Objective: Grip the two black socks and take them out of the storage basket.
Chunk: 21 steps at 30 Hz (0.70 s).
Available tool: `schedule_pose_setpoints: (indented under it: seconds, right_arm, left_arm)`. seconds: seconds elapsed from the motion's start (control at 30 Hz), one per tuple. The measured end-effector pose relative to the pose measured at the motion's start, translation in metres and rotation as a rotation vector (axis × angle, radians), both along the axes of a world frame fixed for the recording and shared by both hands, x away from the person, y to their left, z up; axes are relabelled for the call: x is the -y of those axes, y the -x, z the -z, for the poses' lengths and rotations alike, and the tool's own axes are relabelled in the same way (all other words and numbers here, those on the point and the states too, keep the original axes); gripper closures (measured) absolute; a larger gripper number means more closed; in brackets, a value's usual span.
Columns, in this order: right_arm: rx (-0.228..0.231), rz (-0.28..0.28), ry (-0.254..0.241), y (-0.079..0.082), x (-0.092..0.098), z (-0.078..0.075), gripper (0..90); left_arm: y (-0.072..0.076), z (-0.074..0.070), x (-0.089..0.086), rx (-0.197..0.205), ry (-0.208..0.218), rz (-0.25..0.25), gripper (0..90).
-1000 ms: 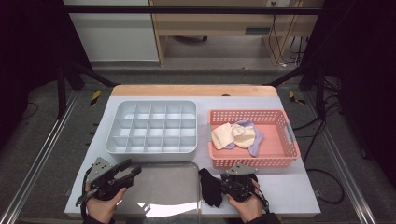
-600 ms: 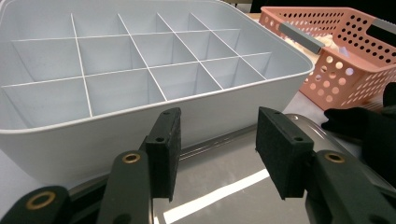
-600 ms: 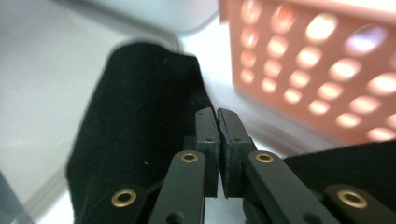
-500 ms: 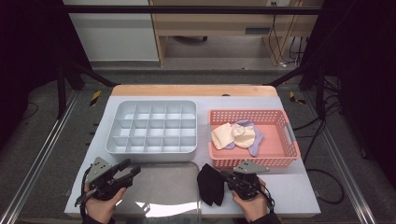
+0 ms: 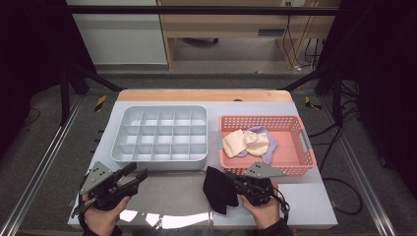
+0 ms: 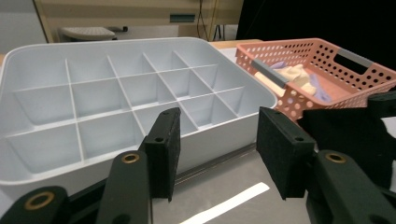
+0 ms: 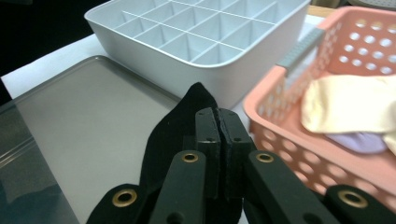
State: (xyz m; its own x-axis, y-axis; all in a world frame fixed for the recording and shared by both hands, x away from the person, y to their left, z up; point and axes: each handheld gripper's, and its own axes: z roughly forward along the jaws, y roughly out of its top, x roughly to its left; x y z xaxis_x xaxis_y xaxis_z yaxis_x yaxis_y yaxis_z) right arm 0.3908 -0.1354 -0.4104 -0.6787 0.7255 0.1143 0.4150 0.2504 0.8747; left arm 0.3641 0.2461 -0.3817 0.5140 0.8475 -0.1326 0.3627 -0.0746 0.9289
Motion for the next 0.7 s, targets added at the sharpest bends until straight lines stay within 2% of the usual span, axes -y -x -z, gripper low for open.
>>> schedule_pose_setpoints:
  seconds: [0.1,0.17,0.27,0.37,0.47,0.6,0.7]
  right_arm:
    - [-0.016,-0.014,0.027,-0.001,-0.009,0.005,87.9]
    - [-0.051,-0.01,0.063,-0.003,-0.011,0.013,87.7]
    - [-0.087,0.002,0.11,-0.002,-0.009,0.029,87.2]
    - [-0.109,0.02,0.131,-0.002,-0.004,0.039,83.9]
    - [-0.108,0.034,0.117,-0.002,0.001,0.039,81.5]
    - [-0.068,0.036,0.078,0.005,0.008,0.028,78.5]
    - [-0.058,0.019,0.065,0.011,0.012,0.025,77.2]
  left_arm:
    - [0.002,0.0,0.011,-0.003,-0.003,0.019,48.9]
    - [0.002,0.004,0.021,-0.014,-0.023,0.039,48.8]
    - [-0.001,0.015,0.033,-0.04,-0.046,0.059,48.8]
    - [-0.004,0.028,0.041,-0.065,-0.067,0.067,48.9]
    - [-0.006,0.04,0.041,-0.091,-0.084,0.067,49.6]
    - [-0.008,0.052,0.039,-0.13,-0.074,0.065,52.4]
    - [-0.007,0.054,0.041,-0.133,-0.082,0.073,54.8]
